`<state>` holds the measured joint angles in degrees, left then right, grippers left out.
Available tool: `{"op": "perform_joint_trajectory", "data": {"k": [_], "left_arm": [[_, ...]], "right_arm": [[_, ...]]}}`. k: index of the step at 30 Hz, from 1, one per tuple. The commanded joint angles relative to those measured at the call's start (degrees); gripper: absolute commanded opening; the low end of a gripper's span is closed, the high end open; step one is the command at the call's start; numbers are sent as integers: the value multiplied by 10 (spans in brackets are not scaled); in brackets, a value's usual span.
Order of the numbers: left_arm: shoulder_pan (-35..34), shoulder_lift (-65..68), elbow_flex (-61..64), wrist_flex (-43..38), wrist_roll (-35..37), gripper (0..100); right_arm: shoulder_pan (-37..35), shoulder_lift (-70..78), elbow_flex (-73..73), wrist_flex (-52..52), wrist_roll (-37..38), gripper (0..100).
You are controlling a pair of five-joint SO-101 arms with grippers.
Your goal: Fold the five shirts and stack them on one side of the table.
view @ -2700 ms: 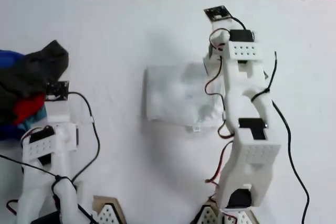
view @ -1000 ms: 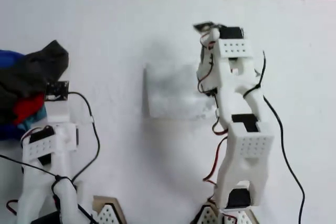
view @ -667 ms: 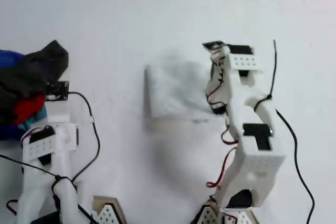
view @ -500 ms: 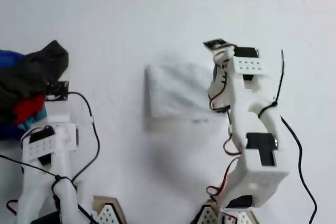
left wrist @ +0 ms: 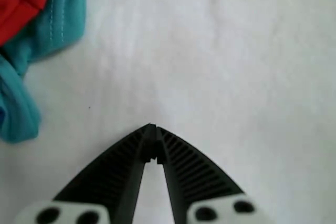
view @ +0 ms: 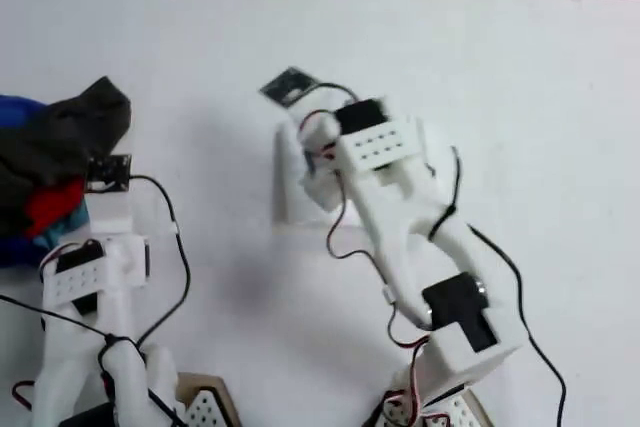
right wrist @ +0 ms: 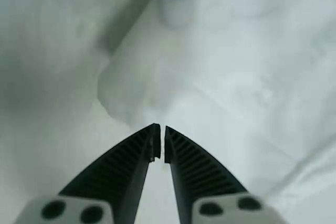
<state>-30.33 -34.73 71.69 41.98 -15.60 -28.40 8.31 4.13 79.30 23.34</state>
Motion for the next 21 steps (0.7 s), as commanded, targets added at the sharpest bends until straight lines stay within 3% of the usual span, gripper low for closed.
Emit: {"op": "perform_joint_trajectory", "data": {"k": [1,7,12,16,21], "left_arm": [[-2,-11,-1,-10,2,26],[-2,-11,-1,-10,2,26],[-2,-11,-1,-10,2,26],[-2,-11,-1,-10,2,26],[-2,-11,-1,-10,2,26]], "right_arm": [[-37,34,-3,-18,1,21],[-73,131,-8,-38,1,21],[-63,97,-57,0,2,21],[-16,16,-132,52,2,21],[100,-17,-153,56,-17,58]]}}
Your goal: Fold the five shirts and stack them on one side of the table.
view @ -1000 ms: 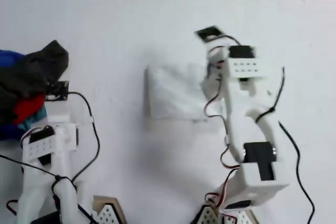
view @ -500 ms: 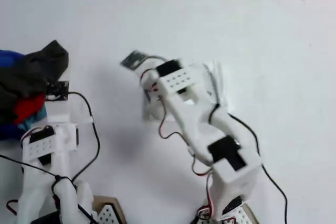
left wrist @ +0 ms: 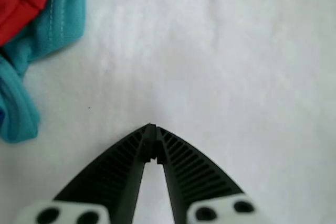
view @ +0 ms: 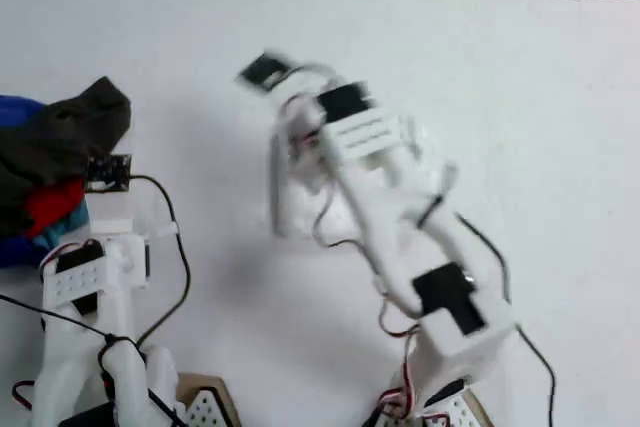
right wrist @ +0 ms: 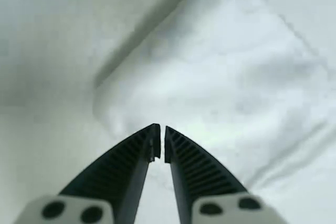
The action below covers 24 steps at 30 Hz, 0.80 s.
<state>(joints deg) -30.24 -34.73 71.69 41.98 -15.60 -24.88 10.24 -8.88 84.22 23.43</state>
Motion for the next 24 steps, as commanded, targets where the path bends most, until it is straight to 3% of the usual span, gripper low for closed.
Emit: {"op": "perform_joint_trajectory", "data": {"k": [1,5,9,24], "left_arm": [[-3,-11,-1,-10,2,26],[-3,-11,-1,-10,2,26],[-3,-11,-1,-10,2,26],[-3,-11,-1,-10,2,26]], "right_arm": [[90,-26,-20,7,-41,95],[159,48,-17,-6,-108,263],[172,120,-18,-23,-120,354],[184,306,-155,-27,-122,360]]}}
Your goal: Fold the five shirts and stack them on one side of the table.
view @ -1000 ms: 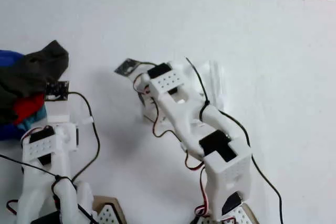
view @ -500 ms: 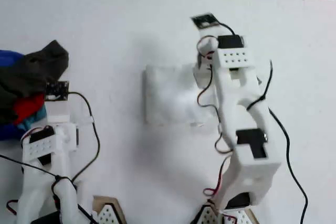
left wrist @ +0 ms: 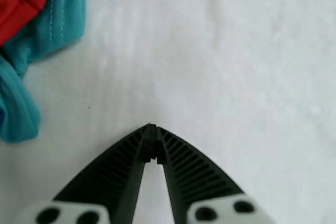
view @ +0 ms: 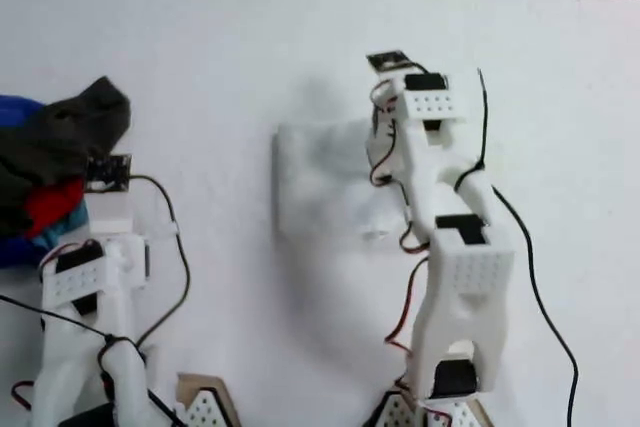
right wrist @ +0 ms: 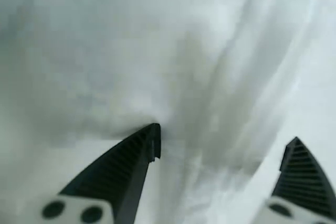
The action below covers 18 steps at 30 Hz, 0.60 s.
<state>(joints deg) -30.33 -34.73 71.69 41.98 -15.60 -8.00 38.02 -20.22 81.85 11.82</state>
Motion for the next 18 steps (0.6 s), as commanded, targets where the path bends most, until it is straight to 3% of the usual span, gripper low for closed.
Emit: {"op": "perform_joint_trajectory", "data": {"k": [1,6,8,10,11,12,18], "left_arm": [[-2,-11,-1,-10,2,26],[-2,-11,-1,-10,2,26],[-2,-11,-1,-10,2,26],[-2,-11,-1,-10,2,26],[-2,-11,-1,-10,2,26],[-2,-11,-1,-10,2,26],[-2,-11,-1,-10,2,26]], "right_arm": [[21,45,-51,0,-6,359],[25,118,-123,79,-1,327],[22,141,-154,114,0,215],[22,164,-187,136,0,31],[25,175,-202,144,0,6],[27,183,-215,151,0,49],[71,201,-301,158,7,19]]}}
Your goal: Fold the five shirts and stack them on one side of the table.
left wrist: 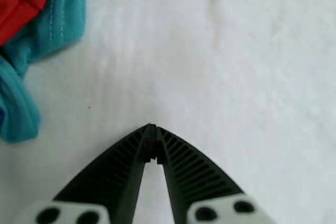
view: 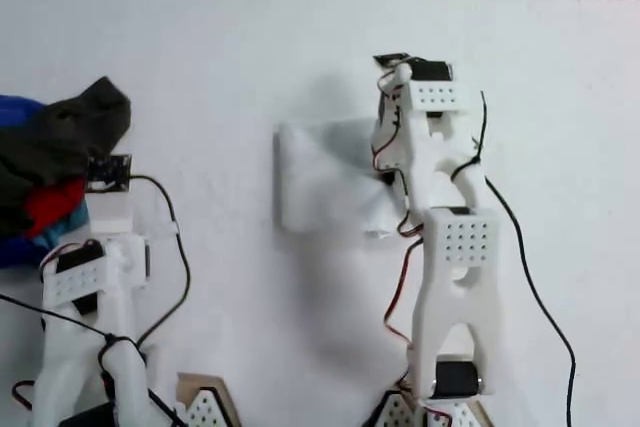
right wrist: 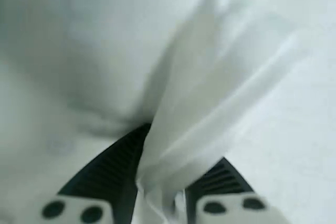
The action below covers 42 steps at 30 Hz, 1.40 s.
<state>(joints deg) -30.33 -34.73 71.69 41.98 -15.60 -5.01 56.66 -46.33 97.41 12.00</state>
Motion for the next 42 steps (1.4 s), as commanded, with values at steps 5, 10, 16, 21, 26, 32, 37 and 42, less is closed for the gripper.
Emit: {"op": "perform_joint_trajectory", "data": {"k": [5,10,16,21,26,32,37,42], "left_arm": [[-2,-11,-1,-10,2,26],[-2,-11,-1,-10,2,26],[-2,-11,-1,-10,2,26],[-2,-11,-1,-10,2,26],[-2,-11,-1,-10,2,26],[-2,-10,-1,-10,2,26],[-2,-10,-1,-10,2,26],[-2,-10,-1,-10,2,26]], "right_arm": [[126,17,-163,1,150,19],[210,20,-284,-14,234,19],[277,22,-305,-147,249,19],[291,59,-297,-255,250,19],[301,104,-297,-364,250,19],[313,128,-295,-419,250,19],[325,144,-295,-418,250,19],[326,162,-297,-399,250,26]]}}
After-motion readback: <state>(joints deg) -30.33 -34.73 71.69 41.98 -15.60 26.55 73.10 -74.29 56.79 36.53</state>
